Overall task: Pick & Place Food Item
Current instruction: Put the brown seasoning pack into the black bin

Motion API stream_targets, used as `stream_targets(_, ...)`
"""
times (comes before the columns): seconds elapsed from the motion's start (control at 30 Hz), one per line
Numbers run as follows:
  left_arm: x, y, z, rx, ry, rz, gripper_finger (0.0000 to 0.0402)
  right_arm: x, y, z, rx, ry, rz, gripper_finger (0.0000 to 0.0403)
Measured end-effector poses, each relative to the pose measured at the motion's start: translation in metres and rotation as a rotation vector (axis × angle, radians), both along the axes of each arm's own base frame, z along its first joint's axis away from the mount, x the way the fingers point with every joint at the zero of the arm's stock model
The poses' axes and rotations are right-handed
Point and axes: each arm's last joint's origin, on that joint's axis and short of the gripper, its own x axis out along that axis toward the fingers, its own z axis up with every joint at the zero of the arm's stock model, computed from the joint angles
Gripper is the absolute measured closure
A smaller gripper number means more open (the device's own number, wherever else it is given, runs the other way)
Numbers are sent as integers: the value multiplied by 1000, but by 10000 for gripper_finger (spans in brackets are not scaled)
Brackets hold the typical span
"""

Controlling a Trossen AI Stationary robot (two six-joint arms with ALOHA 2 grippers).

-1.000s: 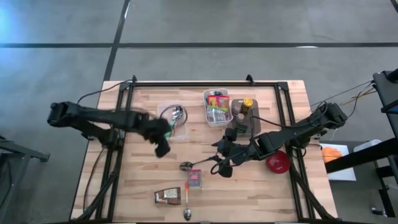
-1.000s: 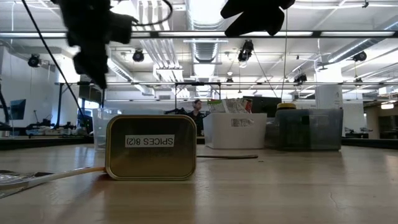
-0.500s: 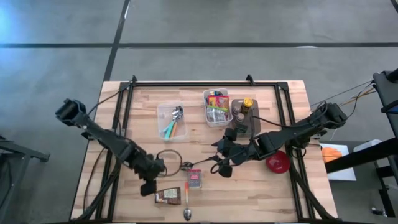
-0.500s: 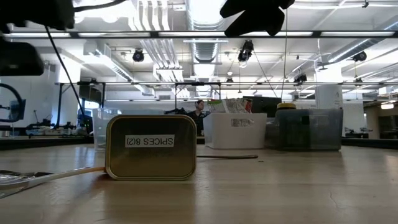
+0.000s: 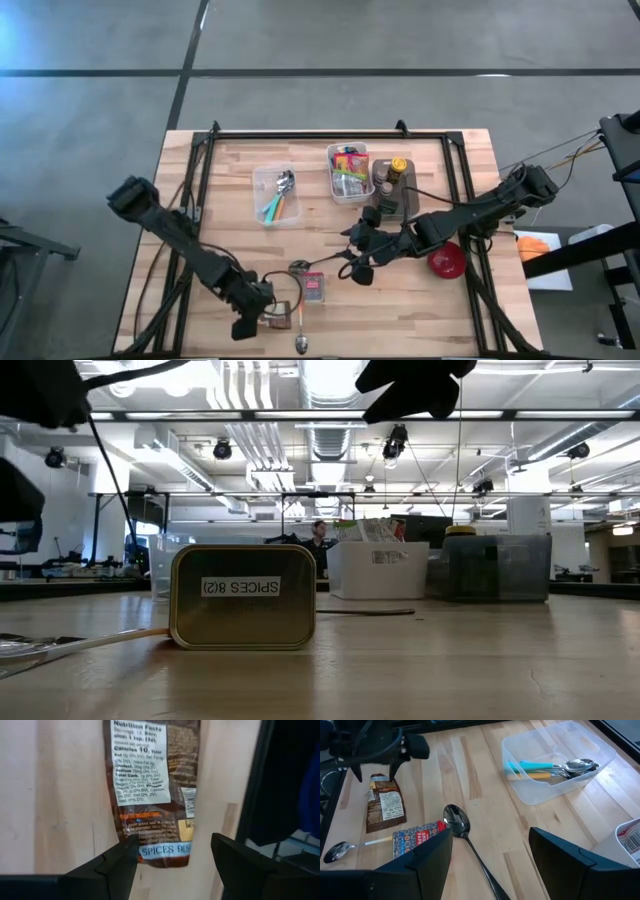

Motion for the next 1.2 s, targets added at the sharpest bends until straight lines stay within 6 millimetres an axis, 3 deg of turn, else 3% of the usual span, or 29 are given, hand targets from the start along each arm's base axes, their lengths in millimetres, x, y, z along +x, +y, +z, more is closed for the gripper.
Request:
stream_targets(0.2,3,-9,-22,120,81,-53,152,0,0,0,4,0,-1,142)
stream_targets(0.43,5,-15,-22,206,75,-102,169,0,0,0,8,0,-2,142)
stream_targets(0.53,5,-15,-20,215,65,-103,213,0,0,0,8,0,-2,142)
stream_targets(0.73,3,-15,-20,223,67,-106,336,0,0,-1,8,0,-1,142)
stream_targets(0.8,2,-16,-18,218,61,-118,351,0,1,-1,7,0,2,142)
stream_targets(1.03,-1,-17,0,211,-30,-126,351,-2,16,3,-27,-32,123,142)
stream_targets(1.2,4,-14,32,234,-298,-97,352,-2,36,10,-45,-124,287,142)
